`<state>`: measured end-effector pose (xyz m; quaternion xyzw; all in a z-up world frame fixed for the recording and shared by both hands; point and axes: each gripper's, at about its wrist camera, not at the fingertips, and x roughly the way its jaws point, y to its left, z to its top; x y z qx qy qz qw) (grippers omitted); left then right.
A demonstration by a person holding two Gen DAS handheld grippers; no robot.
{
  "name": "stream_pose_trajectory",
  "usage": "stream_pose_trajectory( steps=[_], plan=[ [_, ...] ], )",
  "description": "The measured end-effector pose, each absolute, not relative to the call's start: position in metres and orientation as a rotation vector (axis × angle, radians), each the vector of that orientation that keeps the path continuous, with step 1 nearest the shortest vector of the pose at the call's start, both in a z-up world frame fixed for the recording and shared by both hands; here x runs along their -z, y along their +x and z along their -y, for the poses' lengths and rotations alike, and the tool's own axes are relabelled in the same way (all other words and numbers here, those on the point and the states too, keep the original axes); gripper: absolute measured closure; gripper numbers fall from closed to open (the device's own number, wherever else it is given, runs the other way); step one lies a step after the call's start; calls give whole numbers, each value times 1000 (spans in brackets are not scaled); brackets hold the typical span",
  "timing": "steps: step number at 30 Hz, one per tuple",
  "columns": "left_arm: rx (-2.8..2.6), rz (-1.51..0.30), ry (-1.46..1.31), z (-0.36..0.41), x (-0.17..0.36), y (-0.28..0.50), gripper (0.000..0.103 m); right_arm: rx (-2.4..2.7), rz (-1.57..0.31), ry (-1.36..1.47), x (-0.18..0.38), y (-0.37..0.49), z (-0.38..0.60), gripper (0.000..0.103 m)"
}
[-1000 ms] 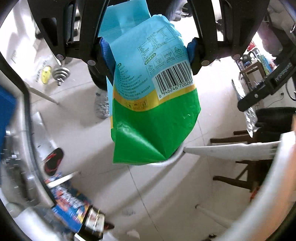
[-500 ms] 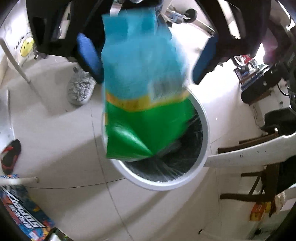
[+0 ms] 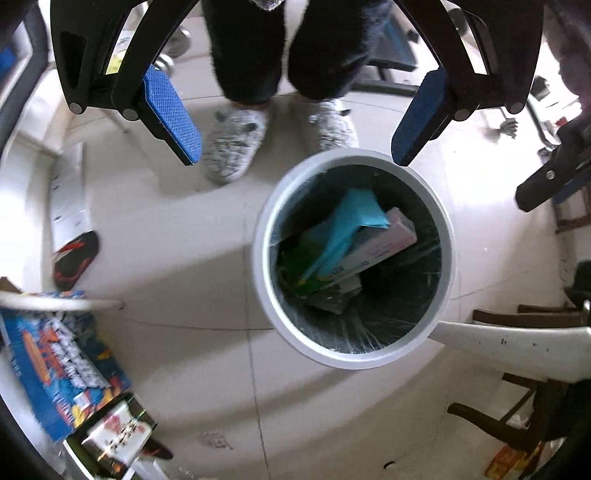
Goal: Collect trash
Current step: 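Open both tools to drop the bag and blister pack into the bin, then grasp the blue cartoon wrapper with the right tool while the left tool grasps the white medicine box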
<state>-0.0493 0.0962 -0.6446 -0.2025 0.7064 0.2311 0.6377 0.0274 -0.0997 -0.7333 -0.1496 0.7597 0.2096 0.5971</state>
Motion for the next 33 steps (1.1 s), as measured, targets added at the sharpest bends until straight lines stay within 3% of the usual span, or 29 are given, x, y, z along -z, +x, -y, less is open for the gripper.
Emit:
stream_pose_trajectory(
  steps=[12,33],
  plan=[
    [-521,-1570,-480,-83,561,-60,0,-456,-1669,-375,634,27,114,0],
    [-429,-1473,-463,-76,326,-103,0,-510,-1563,-311,348,-6,125,0]
  ],
)
